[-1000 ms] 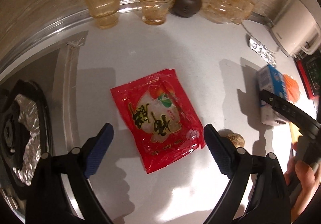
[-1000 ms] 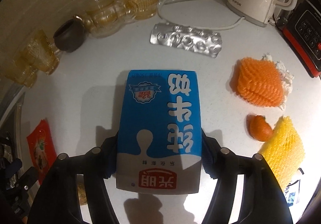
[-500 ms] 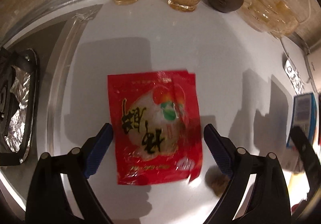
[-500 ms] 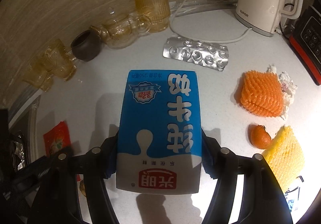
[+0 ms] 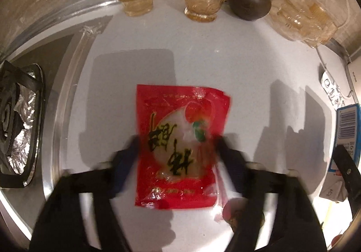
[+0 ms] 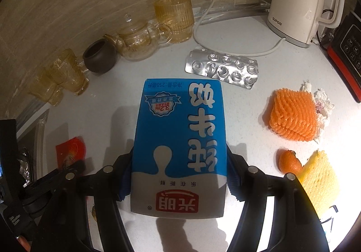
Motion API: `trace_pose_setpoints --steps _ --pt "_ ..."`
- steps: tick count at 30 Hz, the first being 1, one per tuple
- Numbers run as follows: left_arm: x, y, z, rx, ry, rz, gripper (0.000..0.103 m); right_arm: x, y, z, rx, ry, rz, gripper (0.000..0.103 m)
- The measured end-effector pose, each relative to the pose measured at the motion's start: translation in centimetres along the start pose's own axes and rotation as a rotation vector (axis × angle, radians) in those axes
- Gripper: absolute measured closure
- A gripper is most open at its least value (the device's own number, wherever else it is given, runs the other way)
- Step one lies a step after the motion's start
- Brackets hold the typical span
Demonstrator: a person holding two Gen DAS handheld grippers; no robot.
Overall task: Collect trash
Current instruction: 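Grasp the red snack packet with the left gripper and lift it, then drop the red packet into the green basket while the right gripper releases the milk carton there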
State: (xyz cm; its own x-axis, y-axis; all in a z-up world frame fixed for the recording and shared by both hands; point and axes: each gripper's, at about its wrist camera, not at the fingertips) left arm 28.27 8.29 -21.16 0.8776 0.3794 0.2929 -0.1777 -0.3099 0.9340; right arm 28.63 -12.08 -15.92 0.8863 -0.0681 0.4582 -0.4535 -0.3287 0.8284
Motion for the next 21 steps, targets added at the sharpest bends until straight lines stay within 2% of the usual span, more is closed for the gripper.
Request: trace_pose_setpoints --steps 2,7,14,17,21 --pt "-0.1 0.3 -0.3 -0.035 -0.002 -0.009 0.072 -0.1 0.3 -0.1 -0.002 0.002 0.002 0.037" --pt "0.0 0.8 -0.8 -0.064 -0.022 -0.003 0.085 -0.3 1.2 -0.6 -0.007 0.009 0.018 0.037" --pt "0.3 4.4 -2.5 -0.094 -0.029 0.075 0.086 -1.3 3.9 -1.6 -0.015 0.030 0.046 0.037" --pt "-0.5 6.7 -2.6 -0.121 -0.057 0.118 0.086 -2.2 6.3 -1.7 -0.020 0.039 0.075 0.037" --pt "-3.5 10.9 -2.0 -0.154 -0.143 0.193 0.086 -4.5 10.5 -1.3 -0.013 0.061 0.108 0.037"
Point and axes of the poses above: each gripper's, at about its wrist camera, not at the fingertips, and y roughly against the way its jaws point, z to its right, x to its top, and after that the axes turned 13 degrees about x, right-handed
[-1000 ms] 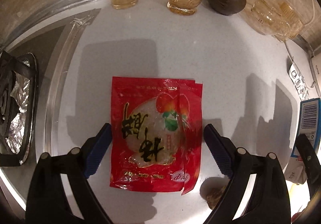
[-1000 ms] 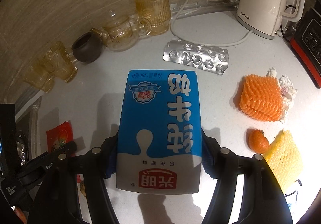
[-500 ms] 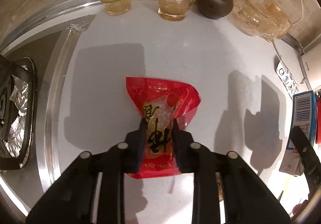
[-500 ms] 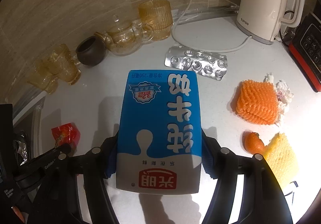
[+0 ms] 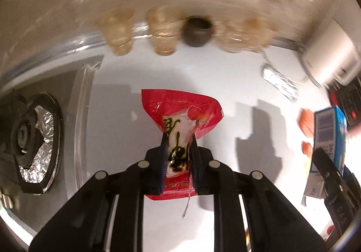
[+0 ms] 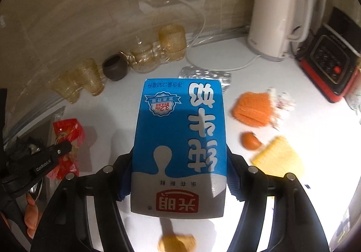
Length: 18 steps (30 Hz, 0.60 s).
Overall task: Collect trash
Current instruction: 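Drop the red packet into the green basket while the right gripper releases the milk carton there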
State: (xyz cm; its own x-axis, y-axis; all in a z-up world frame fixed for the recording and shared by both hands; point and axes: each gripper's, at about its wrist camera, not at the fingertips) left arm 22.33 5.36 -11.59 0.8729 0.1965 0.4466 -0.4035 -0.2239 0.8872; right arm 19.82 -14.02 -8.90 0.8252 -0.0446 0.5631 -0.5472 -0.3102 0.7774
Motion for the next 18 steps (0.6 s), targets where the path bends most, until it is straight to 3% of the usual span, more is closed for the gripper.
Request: trace_pose_setpoints --steps 9,18 --pt "-7.8 8.1 4.4 -0.110 -0.193 0.088 0.086 -7.6 10.6 3.1 -0.021 -0.037 0.056 0.037" --pt "-18.0 11.5 9.9 -0.253 -0.473 0.097 0.085 -17.6 15.9 7.7 -0.108 -0.108 -0.010 0.037"
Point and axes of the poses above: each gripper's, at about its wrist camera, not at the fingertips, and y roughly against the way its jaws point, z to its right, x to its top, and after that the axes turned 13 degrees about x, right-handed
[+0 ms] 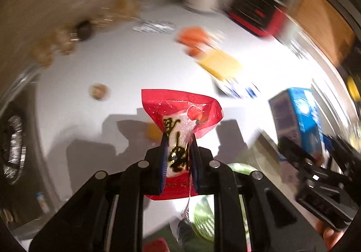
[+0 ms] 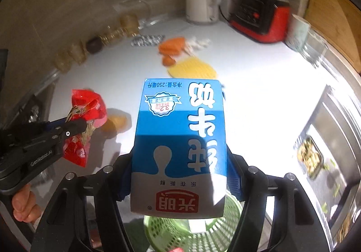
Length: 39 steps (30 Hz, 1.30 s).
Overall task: Collect trash
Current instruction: 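Drop the red packet into the green basket while the right gripper releases the milk carton there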
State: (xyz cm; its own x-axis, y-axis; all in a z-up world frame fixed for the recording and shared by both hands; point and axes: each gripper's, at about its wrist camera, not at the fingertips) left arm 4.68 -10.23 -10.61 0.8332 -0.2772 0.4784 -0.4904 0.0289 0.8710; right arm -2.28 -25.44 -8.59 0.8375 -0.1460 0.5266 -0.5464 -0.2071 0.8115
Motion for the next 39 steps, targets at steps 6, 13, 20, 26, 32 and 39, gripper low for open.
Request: trace_pose_setpoints --steps 6,13,20,26,32,39 --pt "-5.2 0.1 6.4 -0.053 -0.181 -0.024 0.085 -5.4 0.6 3.7 -0.037 -0.068 -0.076 0.036" --pt "-9.7 -1.9 11.2 -0.096 -0.254 -0.111 0.085 -11.1 1.5 6.2 -0.051 -0.087 -0.134 0.036" --pt "-13.6 -5.5 14.0 -0.126 -0.314 -0.243 0.075 -13.6 2.0 8.5 -0.071 -0.110 -0.158 0.036" --pt "-14.6 -5.5 14.5 -0.118 -0.327 -0.256 0.046 -14.2 2.5 9.9 -0.079 -0.131 -0.155 0.037" --pt "-13.8 -4.3 13.3 -0.104 -0.298 -0.227 0.031 -14.8 2.8 10.1 -0.066 -0.133 -0.153 0.037" --pt "-10.8 -2.0 10.6 -0.089 -0.232 -0.138 0.023 -15.5 2.0 8.8 0.000 -0.115 -0.170 0.037"
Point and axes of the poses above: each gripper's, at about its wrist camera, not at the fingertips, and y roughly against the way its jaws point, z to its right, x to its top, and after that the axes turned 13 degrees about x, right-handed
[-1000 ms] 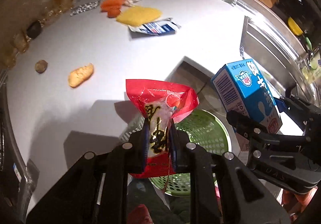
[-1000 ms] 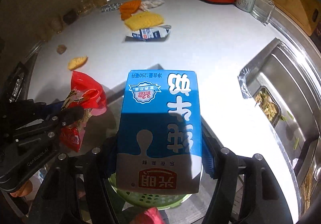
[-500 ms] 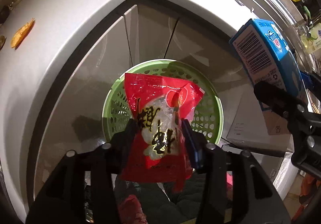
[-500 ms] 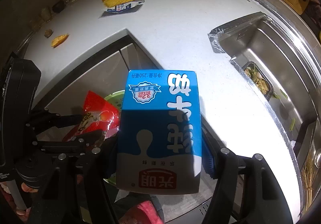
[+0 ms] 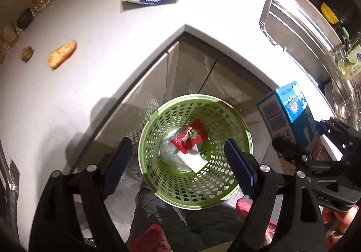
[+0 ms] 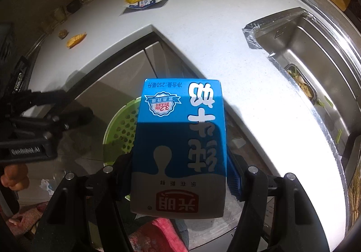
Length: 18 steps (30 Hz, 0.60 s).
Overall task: Collect trash
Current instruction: 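Drop the red packet into the green basket while the right gripper releases the milk carton there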
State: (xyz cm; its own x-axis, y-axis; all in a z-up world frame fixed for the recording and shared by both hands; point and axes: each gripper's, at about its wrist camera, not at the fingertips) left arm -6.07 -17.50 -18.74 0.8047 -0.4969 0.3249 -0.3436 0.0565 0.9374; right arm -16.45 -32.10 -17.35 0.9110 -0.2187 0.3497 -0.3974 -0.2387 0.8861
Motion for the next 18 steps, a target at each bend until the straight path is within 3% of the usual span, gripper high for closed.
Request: trace_pose_setpoints --steps 5,8,9,18 --pt "1.2 1.5 -3.2 0.050 0.040 0.051 0.023 -0.4 -1.4 -1.6 0.021 0.042 -0.041 0.035" --pt "1.5 1.4 -5.2 0.064 0.071 0.056 0.023 -0.3 -1.9 -2.2 0.001 0.056 -0.048 0.010" --pt "1.5 1.3 -5.9 0.072 0.083 0.057 0.023 -0.1 -2.0 -2.3 -0.007 0.060 -0.047 0.008" --pt "3.1 0.5 -12.9 0.132 0.203 0.070 0.023 4.7 -2.1 -5.3 0.044 0.083 0.023 0.006"
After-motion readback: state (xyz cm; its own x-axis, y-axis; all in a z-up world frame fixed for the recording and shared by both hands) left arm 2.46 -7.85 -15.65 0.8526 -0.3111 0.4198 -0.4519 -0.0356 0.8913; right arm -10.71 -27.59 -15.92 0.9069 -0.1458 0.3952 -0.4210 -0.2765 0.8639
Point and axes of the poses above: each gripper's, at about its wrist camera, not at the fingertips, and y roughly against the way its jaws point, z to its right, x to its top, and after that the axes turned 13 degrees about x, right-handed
